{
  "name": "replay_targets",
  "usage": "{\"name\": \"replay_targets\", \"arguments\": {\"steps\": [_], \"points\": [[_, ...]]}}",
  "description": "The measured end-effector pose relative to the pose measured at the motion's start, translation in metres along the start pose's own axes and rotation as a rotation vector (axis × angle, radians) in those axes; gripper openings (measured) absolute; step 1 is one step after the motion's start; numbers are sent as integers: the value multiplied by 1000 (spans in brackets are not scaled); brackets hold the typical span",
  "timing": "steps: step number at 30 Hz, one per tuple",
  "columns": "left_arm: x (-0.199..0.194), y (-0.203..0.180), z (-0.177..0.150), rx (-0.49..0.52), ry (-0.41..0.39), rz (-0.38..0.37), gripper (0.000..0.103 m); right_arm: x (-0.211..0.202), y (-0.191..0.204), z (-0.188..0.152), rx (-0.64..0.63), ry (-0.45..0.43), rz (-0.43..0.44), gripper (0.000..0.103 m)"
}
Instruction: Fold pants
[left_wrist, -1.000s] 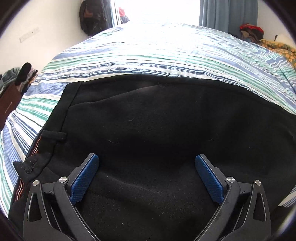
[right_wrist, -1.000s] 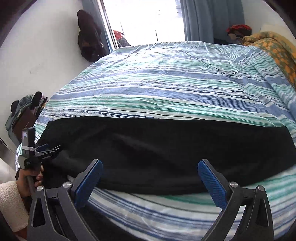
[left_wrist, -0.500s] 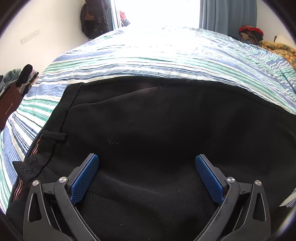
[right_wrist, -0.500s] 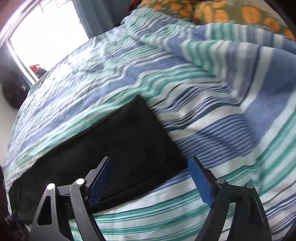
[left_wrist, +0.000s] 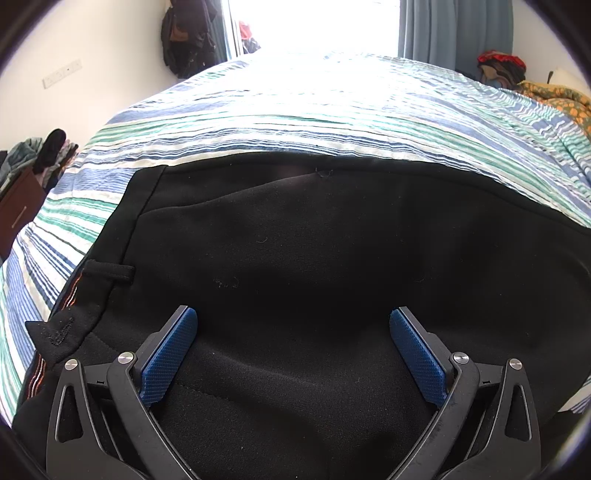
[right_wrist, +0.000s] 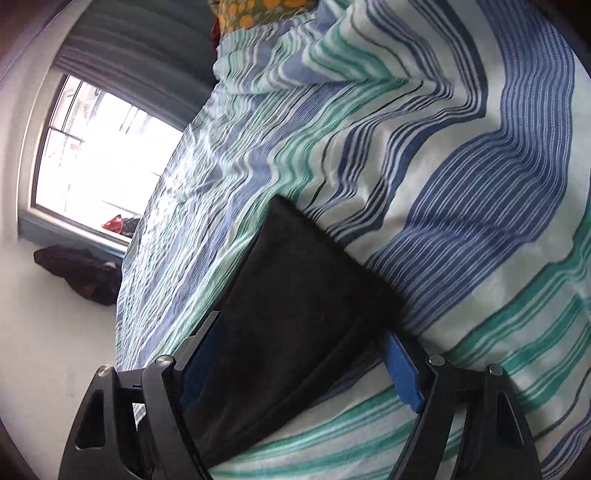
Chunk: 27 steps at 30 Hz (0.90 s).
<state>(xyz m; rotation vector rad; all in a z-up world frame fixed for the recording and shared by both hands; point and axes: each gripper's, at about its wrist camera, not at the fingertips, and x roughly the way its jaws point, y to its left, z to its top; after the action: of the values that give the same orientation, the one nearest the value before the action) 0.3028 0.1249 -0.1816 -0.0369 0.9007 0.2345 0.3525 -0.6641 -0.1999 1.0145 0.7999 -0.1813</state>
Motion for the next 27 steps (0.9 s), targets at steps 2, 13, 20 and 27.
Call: {"name": "replay_targets", "arguments": {"steps": [2, 13, 20, 27], "points": [[0, 0, 0, 0, 0, 1, 102, 0, -5, 8, 27, -27, -5, 61], [1, 0, 0, 1, 0, 0, 103, -107, 134, -123, -952, 128, 88, 22], [0, -1, 3, 6, 11, 15, 102, -171, 33, -205, -1087, 153, -283, 22], [-5, -5, 10, 12, 66, 60, 102, -216, -37, -162, -696, -60, -555, 53]]}}
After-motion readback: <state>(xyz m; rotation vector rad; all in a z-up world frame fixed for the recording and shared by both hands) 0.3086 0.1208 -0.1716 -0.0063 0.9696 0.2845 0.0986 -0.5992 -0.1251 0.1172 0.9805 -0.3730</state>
